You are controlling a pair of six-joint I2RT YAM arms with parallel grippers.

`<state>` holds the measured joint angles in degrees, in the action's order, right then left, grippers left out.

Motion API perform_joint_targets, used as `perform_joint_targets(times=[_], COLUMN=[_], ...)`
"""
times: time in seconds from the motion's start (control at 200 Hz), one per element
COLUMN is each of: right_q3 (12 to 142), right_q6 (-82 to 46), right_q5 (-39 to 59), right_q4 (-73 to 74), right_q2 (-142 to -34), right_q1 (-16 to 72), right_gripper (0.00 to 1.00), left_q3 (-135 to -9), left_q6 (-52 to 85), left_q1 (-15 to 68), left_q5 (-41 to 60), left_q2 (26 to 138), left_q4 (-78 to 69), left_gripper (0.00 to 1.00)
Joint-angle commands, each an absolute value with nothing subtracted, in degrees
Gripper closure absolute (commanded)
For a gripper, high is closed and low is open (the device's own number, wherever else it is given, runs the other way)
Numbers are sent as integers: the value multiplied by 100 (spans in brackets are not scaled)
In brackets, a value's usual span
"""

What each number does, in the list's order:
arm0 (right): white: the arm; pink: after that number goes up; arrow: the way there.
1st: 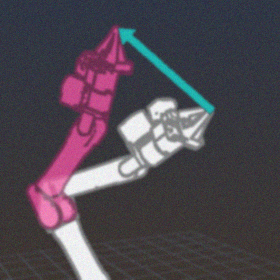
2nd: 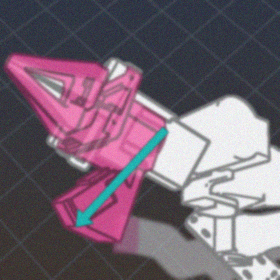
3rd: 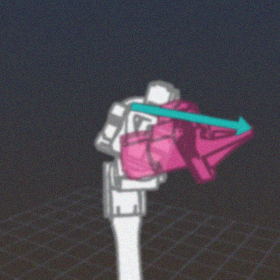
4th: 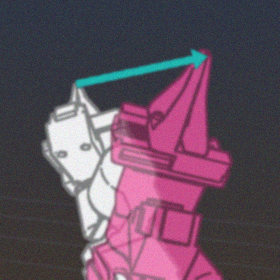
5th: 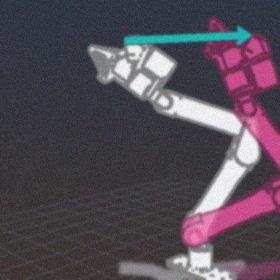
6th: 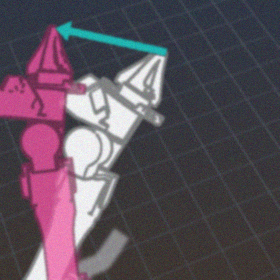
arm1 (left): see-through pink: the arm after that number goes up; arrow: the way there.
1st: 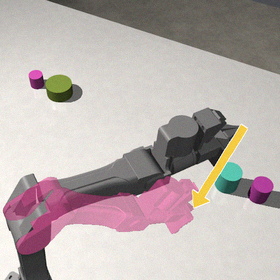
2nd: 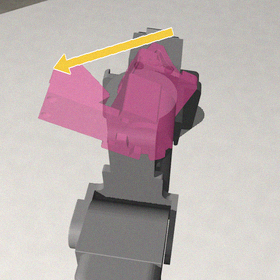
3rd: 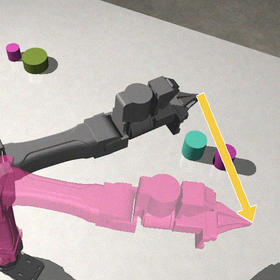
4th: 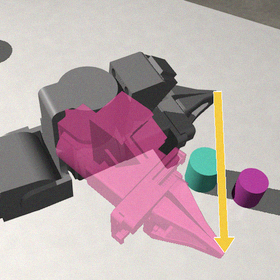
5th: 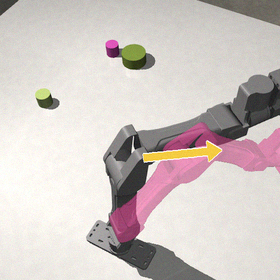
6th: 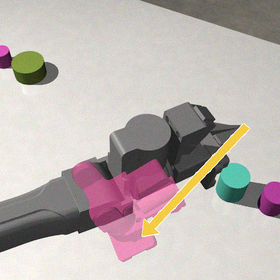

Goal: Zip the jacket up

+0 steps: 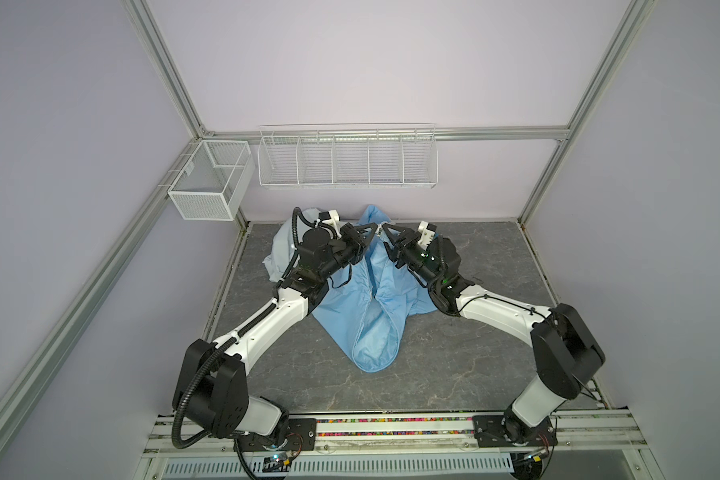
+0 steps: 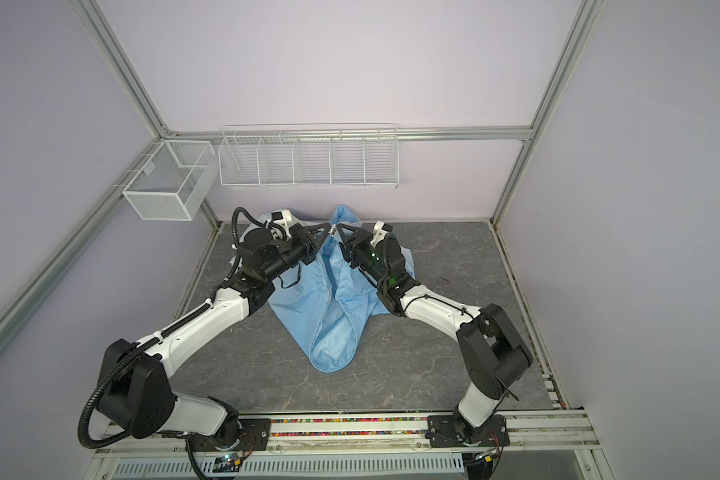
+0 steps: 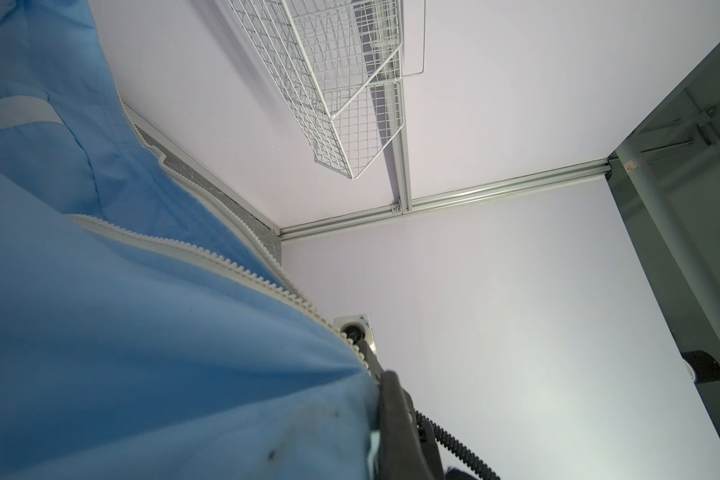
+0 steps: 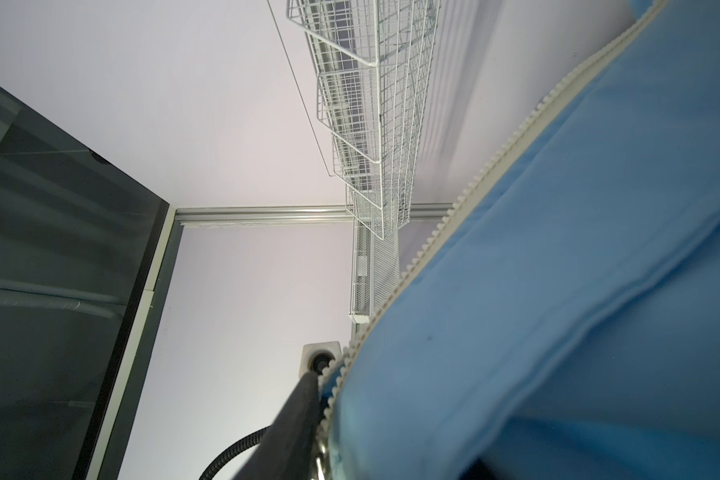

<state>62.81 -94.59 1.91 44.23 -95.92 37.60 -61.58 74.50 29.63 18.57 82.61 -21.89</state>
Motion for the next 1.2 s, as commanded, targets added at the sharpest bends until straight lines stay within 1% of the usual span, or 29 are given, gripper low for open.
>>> perform_joint_targets(times=[0.0,0.135,0.245,0.26,0.565,0.665,0.82,0.98,1.195], right_q3=[6438,6542,6714,6735,6941,7034,7268,7368,7173], right_q6=[-9718,-9787,-9871,-9883,-9937,-10037,-10261,-10266,-10346], right_q5=[183,263,403,429,500,599,578,355,99], right_q4=[4659,4706,4696,4682,4395,4509,4653,4415,4297], right_q2=[-9470,-9548,-9648,-9662,-9702,-9871,-10088,-10025,-10019], right_q1=[3720,3706,3701,3700,3591,3543,3560,3584,3524], right_gripper=[69,78,92,93,93,93,93,93,93], left_q3=[-6126,-6152,-6195,-6195,-6189,-6356,-6381,-6267,-6434], left_q6=[7473,7354,7232,7219,7110,7110,7032,7273,7282], left_q1=[2946,2953,2973,2979,3048,3072,3205,3272,3295], left_q5=[2035,2033,2039,2043,1962,2098,2022,2025,2120], left_q2=[8032,7999,8019,8023,8057,8127,8181,8312,8297], left_q4=[-2219,-1970,-1761,-1740,-1618,-1515,-1470,-1918,-1797], left_gripper=[100,100,100,100,100,100,100,100,100])
